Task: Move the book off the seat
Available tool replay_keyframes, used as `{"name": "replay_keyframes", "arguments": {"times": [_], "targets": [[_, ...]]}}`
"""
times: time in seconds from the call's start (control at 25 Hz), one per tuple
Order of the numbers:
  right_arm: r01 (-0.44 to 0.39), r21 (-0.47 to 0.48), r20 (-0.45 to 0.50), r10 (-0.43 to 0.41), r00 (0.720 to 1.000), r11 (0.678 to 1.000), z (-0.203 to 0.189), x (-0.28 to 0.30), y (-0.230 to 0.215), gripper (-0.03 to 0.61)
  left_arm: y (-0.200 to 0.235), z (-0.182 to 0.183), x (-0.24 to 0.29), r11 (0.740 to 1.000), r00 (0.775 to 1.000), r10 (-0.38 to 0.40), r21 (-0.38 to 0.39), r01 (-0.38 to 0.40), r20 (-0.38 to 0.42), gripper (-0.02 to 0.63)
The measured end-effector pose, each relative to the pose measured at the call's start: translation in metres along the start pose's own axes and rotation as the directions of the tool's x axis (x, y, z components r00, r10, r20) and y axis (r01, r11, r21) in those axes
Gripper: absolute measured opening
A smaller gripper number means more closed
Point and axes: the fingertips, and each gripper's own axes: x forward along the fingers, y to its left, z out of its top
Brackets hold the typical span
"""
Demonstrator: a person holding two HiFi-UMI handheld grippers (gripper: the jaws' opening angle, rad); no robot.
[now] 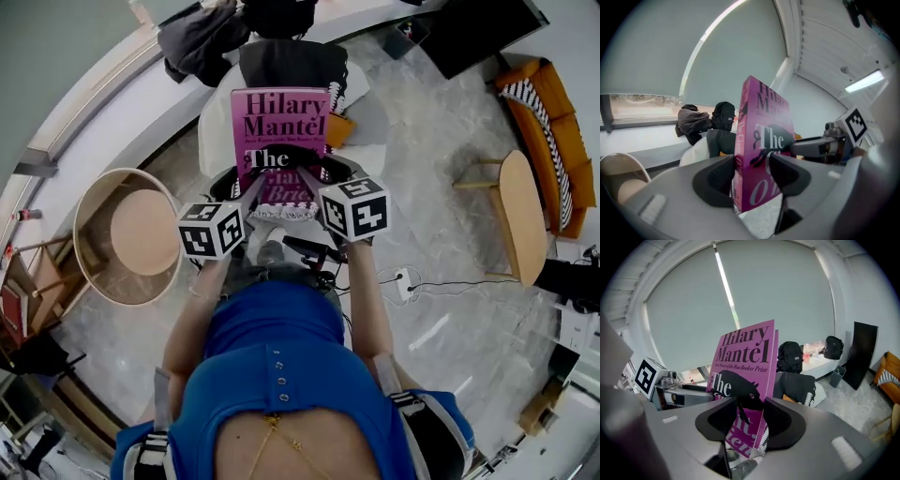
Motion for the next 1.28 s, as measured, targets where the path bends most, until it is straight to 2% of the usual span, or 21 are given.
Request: {"name": "replay_keyframes", "arguments": {"times": [0.2,0.36,0.52,0.72,1.04,1.28], "targets": [[-0.139,-0.107,-0.046,0.135,0.990,0.985,0.014,0.033,0.057,0.179,0.045,-0.007,-0.049,0.985,0.987,0.145,-0.104,-0.137,0.068,0.229],[-0.246,-0.173,-0.077,0.236,0.969,0.954,0.028,0.060,0.120,0.179,0.088,-0.009,-0.103,0.958,0.960,0.254,-0.168,-0.234,0.115,0.229],[-0.321,-0.236,-0.113,0.303,0.946,0.917,0.034,0.084,0.192,0.178,0.133,-0.018,-0.161,0.927,0.931,0.335,-0.227,-0.299,0.141,0.229],[-0.375,-0.306,-0.153,0.344,0.926,0.875,0.029,0.112,0.316,0.178,0.205,-0.045,-0.260,0.894,0.902,0.397,-0.296,-0.337,0.171,0.229],[-0.446,-0.319,-0.196,0.402,0.894,0.836,-0.006,0.160,0.518,0.179,0.322,-0.107,-0.421,0.851,0.870,0.466,-0.351,-0.392,0.159,0.227],[-0.473,-0.346,-0.242,0.410,0.879,0.810,-0.029,0.181,0.620,0.179,0.378,-0.147,-0.501,0.815,0.852,0.500,-0.415,-0.404,0.153,0.227]]}}
